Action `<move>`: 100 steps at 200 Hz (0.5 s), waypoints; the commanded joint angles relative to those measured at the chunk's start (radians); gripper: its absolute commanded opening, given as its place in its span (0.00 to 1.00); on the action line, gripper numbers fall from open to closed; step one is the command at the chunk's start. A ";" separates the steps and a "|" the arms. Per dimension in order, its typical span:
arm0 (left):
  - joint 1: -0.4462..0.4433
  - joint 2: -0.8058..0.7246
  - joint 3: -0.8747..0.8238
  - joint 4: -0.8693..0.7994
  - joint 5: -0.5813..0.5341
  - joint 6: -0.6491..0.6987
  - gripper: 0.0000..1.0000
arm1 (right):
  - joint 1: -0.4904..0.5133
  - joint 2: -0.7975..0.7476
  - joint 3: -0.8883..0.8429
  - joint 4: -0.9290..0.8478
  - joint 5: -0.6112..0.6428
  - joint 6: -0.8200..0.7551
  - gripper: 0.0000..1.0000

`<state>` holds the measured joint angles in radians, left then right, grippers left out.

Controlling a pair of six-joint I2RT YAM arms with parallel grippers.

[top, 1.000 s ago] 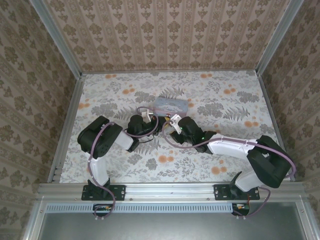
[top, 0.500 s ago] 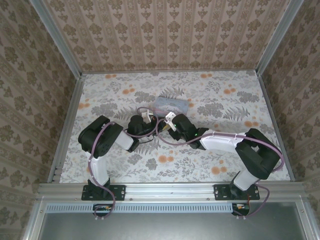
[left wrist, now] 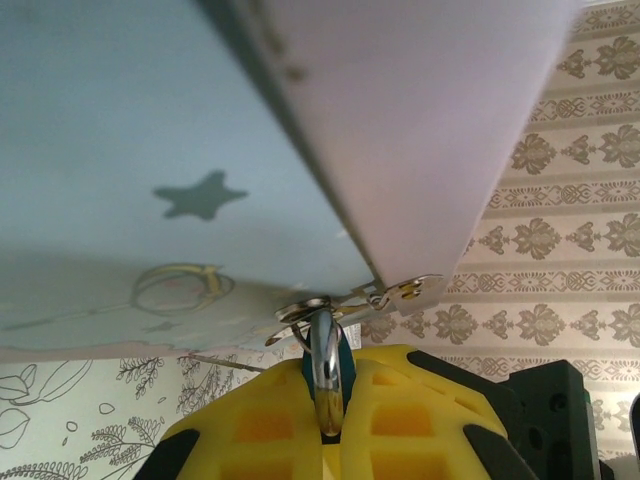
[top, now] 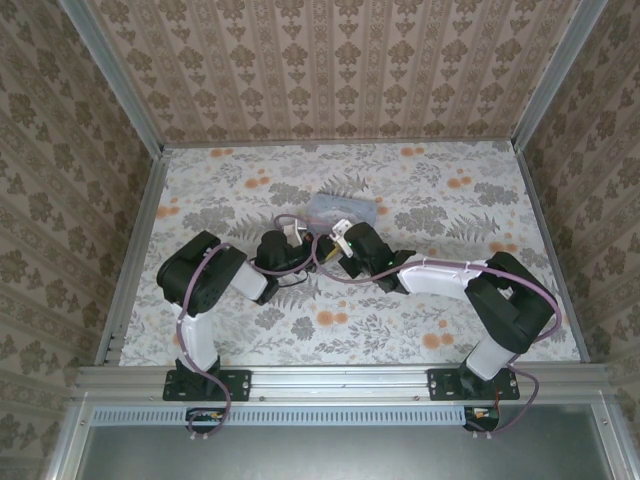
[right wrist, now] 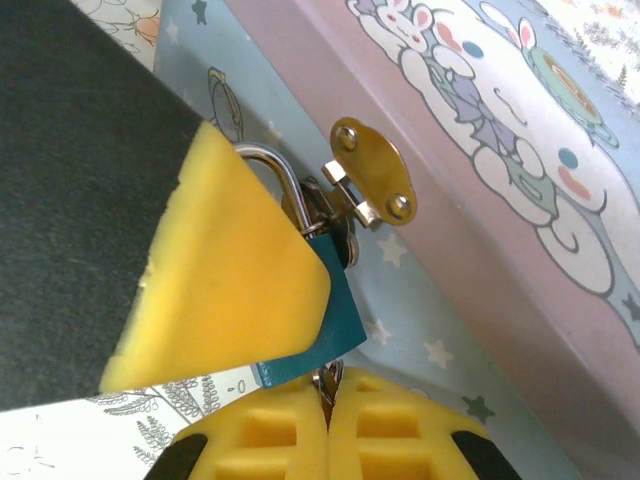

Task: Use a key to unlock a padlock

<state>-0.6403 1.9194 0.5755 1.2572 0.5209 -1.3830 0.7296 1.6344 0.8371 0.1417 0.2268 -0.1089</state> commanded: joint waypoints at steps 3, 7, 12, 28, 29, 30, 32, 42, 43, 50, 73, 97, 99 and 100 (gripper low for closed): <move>-0.019 0.011 0.003 0.043 0.028 0.021 0.00 | -0.022 -0.039 0.026 -0.016 -0.163 0.064 0.00; -0.019 0.010 0.002 0.042 0.027 0.021 0.00 | -0.026 -0.044 0.025 -0.020 -0.184 0.073 0.00; -0.019 0.012 0.001 0.041 0.024 0.022 0.00 | -0.031 -0.051 0.021 -0.022 -0.205 0.084 0.07; -0.019 0.012 -0.005 0.041 0.016 0.024 0.00 | -0.053 -0.087 -0.006 -0.018 -0.270 0.132 0.39; -0.019 0.012 -0.005 0.041 0.017 0.025 0.00 | -0.055 -0.090 -0.009 -0.018 -0.273 0.136 0.39; -0.019 0.012 -0.005 0.041 0.017 0.025 0.00 | -0.056 -0.094 -0.012 -0.017 -0.278 0.141 0.40; -0.018 0.013 -0.005 0.041 0.016 0.025 0.00 | -0.060 -0.099 -0.015 -0.016 -0.286 0.149 0.41; -0.018 0.014 -0.008 0.041 0.012 0.028 0.00 | -0.084 -0.133 -0.046 -0.004 -0.330 0.199 0.44; -0.018 0.014 -0.009 0.041 0.012 0.028 0.00 | -0.087 -0.137 -0.050 -0.002 -0.335 0.204 0.44; -0.016 0.017 -0.011 0.041 0.011 0.031 0.00 | -0.104 -0.162 -0.079 0.020 -0.360 0.247 0.46; -0.017 0.025 -0.023 0.038 0.003 0.047 0.00 | -0.145 -0.221 -0.159 0.081 -0.438 0.395 0.53; -0.019 0.034 -0.042 0.035 -0.003 0.064 0.00 | -0.153 -0.229 -0.217 0.155 -0.492 0.539 0.57; -0.019 0.036 -0.043 0.036 -0.003 0.066 0.00 | -0.154 -0.227 -0.223 0.166 -0.499 0.552 0.57; -0.019 0.036 -0.043 0.037 -0.003 0.066 0.00 | -0.154 -0.226 -0.226 0.171 -0.502 0.557 0.57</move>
<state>-0.6495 1.9388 0.5495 1.2587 0.5182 -1.3632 0.5785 1.4143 0.6720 0.2150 -0.1547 0.2420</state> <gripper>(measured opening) 0.070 0.555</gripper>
